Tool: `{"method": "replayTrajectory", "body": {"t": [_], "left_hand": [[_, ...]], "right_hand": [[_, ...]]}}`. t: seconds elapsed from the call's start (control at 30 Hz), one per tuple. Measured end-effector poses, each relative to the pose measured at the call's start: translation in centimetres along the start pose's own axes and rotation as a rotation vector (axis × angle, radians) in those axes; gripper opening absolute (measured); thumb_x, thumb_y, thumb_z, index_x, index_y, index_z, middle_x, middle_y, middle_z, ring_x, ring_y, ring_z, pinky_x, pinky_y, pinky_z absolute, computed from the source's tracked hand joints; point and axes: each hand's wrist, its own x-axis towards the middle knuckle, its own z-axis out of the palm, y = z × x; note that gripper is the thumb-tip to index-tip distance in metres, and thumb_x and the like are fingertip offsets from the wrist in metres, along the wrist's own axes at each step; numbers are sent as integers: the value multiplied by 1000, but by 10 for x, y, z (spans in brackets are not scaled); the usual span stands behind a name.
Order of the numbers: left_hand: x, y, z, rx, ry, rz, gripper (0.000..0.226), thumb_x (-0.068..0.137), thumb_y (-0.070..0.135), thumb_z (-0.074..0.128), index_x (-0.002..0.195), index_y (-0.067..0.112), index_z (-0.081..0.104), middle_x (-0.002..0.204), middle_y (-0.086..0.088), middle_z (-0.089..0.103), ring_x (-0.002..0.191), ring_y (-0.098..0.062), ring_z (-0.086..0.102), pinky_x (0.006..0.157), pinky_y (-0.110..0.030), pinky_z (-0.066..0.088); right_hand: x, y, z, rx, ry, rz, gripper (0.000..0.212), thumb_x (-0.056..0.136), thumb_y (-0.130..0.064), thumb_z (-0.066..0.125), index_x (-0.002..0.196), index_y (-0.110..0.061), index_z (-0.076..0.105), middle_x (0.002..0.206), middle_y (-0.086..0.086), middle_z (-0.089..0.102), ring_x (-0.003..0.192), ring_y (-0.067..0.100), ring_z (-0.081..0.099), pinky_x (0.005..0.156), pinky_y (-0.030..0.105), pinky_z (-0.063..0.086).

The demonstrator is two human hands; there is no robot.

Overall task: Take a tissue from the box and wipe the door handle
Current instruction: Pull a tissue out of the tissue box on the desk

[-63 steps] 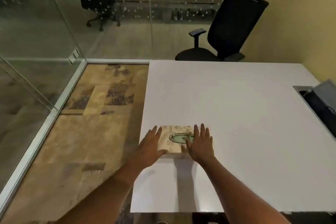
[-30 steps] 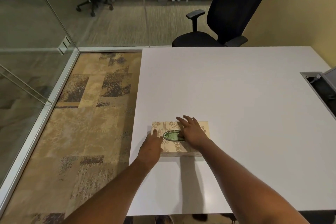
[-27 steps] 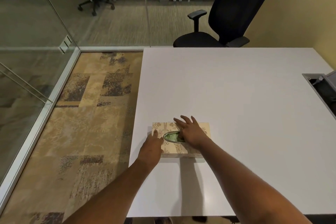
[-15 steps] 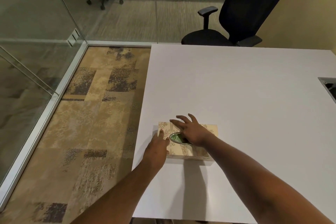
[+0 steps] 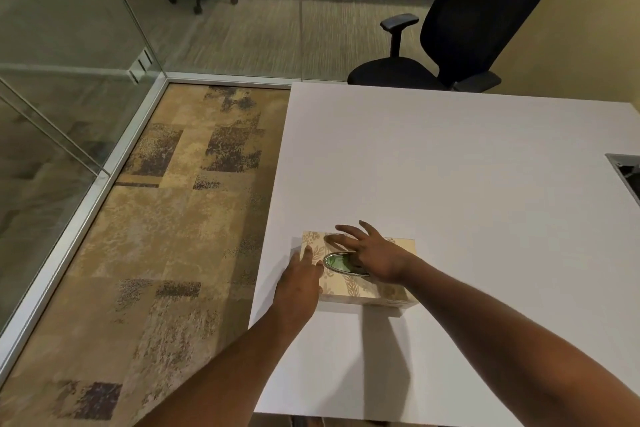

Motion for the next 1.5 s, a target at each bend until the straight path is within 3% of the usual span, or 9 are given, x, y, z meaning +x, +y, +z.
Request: {"method": "replayTrajectory", "body": {"t": [0.17,0.3,0.6,0.73,0.83,0.93,1.1,1.3,1.5], "left_hand": [[5,6,1,275,-17,72,44,95,14,49,139,18,45,159,-11,18,146,-31,17,112,-36,33],[6,11,2,299,-12,78,43,95,12,47,138,16,46,159,-11,18,147,-31,16,112,-38,33],[7,9,4,259,-2,60,43,95,12,47,138,18,47,159,-11,17,146,-31,16,113,-37,32],[7,9,4,249,-4,53,42,95,12,48,137,17,48,159,-12,18,147,-32,16,114,-38,30],[8,9,4,239,-13,49,41,95,12,47,137,17,48,159,-13,18,146,-33,18,113,-39,32],[9,9,4,236,-30,42,43,95,13,48,138,17,47,159,-12,17,146,-33,16,114,-39,31],[8,9,5,221,-32,29,43,94,10,49,136,16,48,159,-12,19,146,-32,17,113,-39,35],[6,12,2,157,-28,17,46,94,13,50,139,13,44,158,-14,20,143,-32,24,111,-40,39],[6,11,3,171,-9,22,46,93,14,52,139,15,45,158,-12,20,143,-31,25,109,-37,39]], "right_hand": [[-11,0,12,153,186,112,22,92,-15,58,107,-5,71,146,11,44,140,31,30,109,51,34],[-13,0,12,189,262,193,20,90,-19,60,101,-10,75,136,9,53,133,29,39,105,44,39],[-24,1,9,224,285,188,21,87,-11,64,99,6,69,116,18,61,116,35,51,90,41,48],[-28,-1,6,338,255,260,22,84,-6,62,100,8,69,114,21,57,111,33,51,89,39,49],[-27,-1,5,399,224,298,13,83,-4,59,87,7,66,101,18,57,98,31,54,78,36,50],[-26,2,6,422,227,336,12,88,2,55,96,3,64,99,10,53,95,24,51,84,36,49],[-24,-3,6,310,227,276,10,85,-9,65,84,-1,71,92,14,64,92,31,56,77,37,49],[-26,-13,11,79,192,248,14,73,-25,65,81,-15,71,95,4,61,94,26,55,84,40,39],[-15,-16,10,77,147,259,13,83,-30,62,85,-20,70,100,2,57,98,24,48,76,36,30]]}}
